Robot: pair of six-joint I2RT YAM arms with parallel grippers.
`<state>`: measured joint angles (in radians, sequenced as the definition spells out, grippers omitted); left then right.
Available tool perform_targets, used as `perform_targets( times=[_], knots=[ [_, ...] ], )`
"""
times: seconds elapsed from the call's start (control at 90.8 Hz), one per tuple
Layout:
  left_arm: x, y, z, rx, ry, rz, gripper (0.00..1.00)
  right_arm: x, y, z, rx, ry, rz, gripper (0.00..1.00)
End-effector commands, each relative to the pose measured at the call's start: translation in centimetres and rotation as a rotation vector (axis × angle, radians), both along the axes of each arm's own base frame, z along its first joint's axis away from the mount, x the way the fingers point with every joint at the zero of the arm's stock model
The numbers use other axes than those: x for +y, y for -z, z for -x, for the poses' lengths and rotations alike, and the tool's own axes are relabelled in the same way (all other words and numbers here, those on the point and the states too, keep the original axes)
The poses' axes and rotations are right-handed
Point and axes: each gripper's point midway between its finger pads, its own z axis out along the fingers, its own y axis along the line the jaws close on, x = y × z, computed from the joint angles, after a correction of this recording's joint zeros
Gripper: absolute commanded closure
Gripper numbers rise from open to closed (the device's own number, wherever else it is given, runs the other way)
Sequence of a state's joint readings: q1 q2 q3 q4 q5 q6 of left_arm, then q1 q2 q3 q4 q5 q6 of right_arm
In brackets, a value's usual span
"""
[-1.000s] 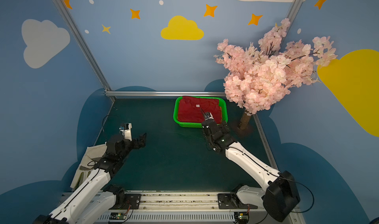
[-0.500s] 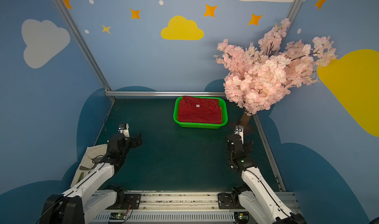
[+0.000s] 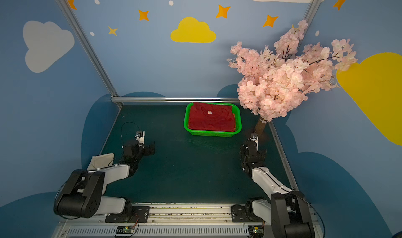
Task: Put the folded t-shirts into the basket
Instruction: Reset both arms
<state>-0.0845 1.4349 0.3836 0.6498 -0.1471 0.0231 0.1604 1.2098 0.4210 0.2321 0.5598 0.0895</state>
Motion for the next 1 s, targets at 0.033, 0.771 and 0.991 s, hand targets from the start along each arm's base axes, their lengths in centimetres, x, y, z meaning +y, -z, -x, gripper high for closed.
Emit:
perform_targets(
  times=[0.033,0.771,0.991],
  knots=[
    [-1.1,-1.3,-2.1,-0.129,0.081,-0.002,0.0,0.5,-2.4,-2.6,-0.114,-0.05,0.016,0.04],
    [-1.4,-0.8,-1.8,-0.135,0.1,-0.008,0.0,1.1,0.6,-5.6,-0.137,-0.135,-0.141,0.02],
    [-1.4,-0.8,-1.8,-0.136,0.1,-0.009,0.0,1.1,0.6,-5.6,-0.137,-0.134,-0.142,0.02]
  ],
)
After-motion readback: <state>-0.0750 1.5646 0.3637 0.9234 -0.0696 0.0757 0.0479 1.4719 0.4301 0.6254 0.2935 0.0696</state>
